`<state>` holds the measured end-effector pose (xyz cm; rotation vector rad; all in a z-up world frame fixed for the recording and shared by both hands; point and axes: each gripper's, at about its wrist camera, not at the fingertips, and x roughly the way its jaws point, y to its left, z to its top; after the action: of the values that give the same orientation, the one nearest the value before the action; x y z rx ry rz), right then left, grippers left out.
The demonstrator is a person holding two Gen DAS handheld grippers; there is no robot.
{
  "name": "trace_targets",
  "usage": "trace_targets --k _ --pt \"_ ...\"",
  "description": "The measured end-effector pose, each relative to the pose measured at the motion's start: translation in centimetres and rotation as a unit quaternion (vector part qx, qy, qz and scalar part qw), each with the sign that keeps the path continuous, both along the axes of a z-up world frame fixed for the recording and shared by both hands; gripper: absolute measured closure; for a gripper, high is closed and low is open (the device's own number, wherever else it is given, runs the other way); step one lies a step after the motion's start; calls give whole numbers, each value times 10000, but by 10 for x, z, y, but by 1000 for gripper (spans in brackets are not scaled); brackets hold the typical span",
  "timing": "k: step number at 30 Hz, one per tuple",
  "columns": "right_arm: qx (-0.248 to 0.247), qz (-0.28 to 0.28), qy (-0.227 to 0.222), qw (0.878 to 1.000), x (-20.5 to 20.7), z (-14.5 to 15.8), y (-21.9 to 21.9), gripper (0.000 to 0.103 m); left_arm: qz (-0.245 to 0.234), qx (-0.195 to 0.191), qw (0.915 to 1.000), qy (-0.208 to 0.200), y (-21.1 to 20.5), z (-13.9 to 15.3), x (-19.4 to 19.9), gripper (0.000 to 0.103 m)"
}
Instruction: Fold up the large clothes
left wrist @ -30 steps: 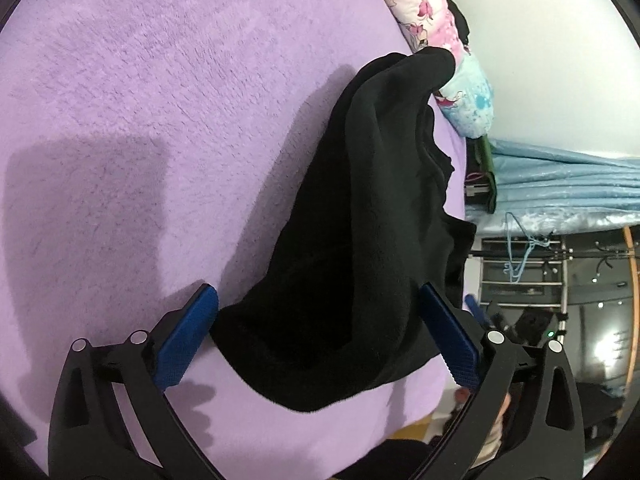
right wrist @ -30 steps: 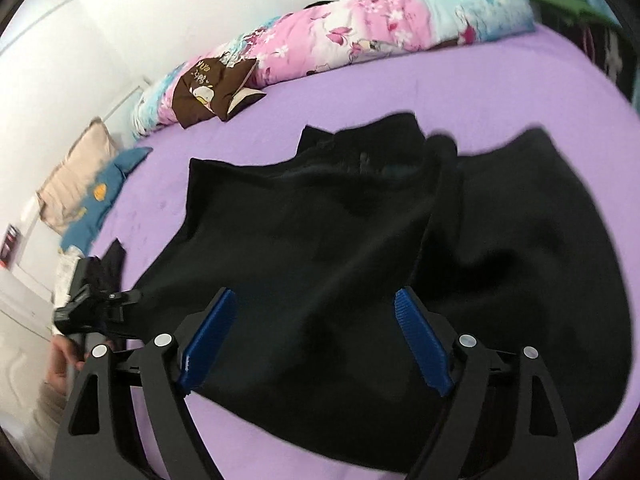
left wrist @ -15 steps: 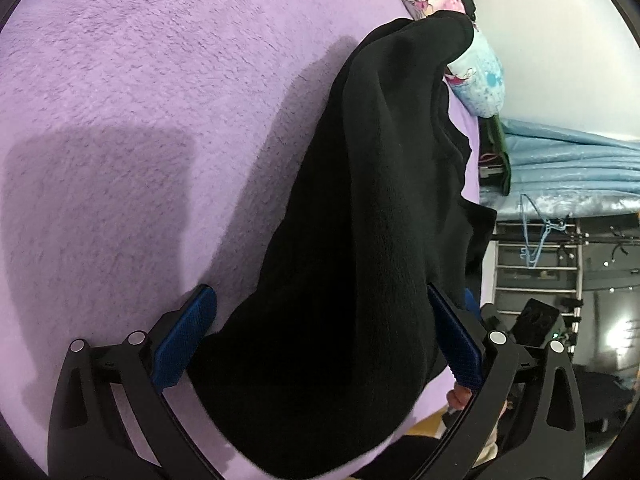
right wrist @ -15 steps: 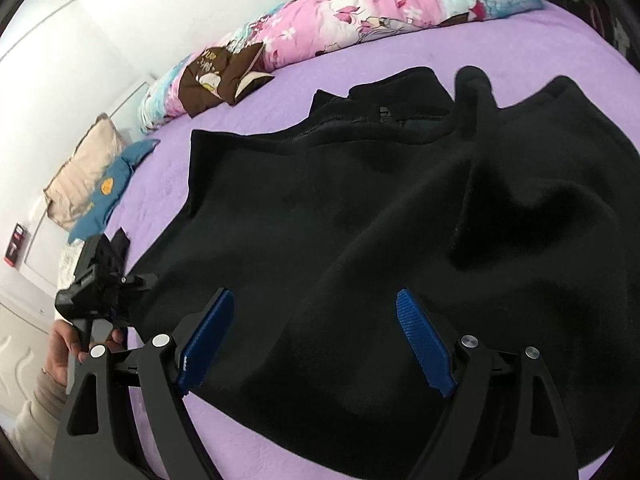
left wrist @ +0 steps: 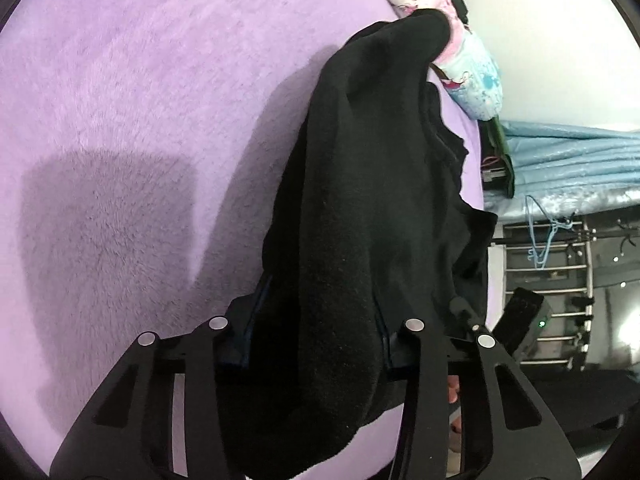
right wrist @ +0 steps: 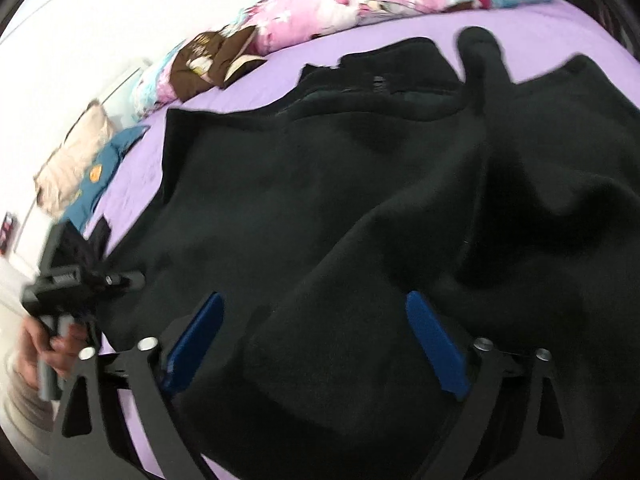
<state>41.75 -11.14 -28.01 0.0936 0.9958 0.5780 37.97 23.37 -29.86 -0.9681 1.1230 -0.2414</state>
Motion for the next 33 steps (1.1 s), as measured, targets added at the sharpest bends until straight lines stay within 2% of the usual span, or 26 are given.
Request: trace_targets --k 3,6,9,13,16,20,24,27,28,30,33 --pt "104 -18 67 9999 2 0 -2 7 44 57 9999 -97 -1 14 -4 64" --pt "462 -117 280 9985 9 0 -11 7 91 111 9997 -189 -6 28 -9 65" --pt "895 -249 595 9939 16 2 -23 7 46 358 9987 -357 -16 50 -11 66" --pt "1435 -506 958 9837 25 4 -45 7 -88 885 9946 -529 -38 85 -7 68" --pt "1727 -693 1071 9767 25 8 -60 7 -263 1385 9882 -596 -59 109 -1 68" --pt "1926 -851 1155 9707 24 16 -74 7 -414 1870 9794 -640 -88 134 6 69" --pt "2161 -914 1235 9642 24 27 -91 7 -626 2527 9625 -757 -127 159 8 71" --pt "2318 -971 1358 9583 21 38 -106 7 -812 3153 9410 -917 -160 169 4 72" --pt "2295 -980 1444 9575 19 44 -109 7 -827 3270 9365 -961 -169 169 3 72" --pt "2081 -918 1566 9611 15 56 -112 7 -843 3459 9286 -1051 -183 169 0 73" --pt "1428 -762 1528 9749 11 91 -105 7 -927 3931 9066 -1226 -205 165 -7 73"
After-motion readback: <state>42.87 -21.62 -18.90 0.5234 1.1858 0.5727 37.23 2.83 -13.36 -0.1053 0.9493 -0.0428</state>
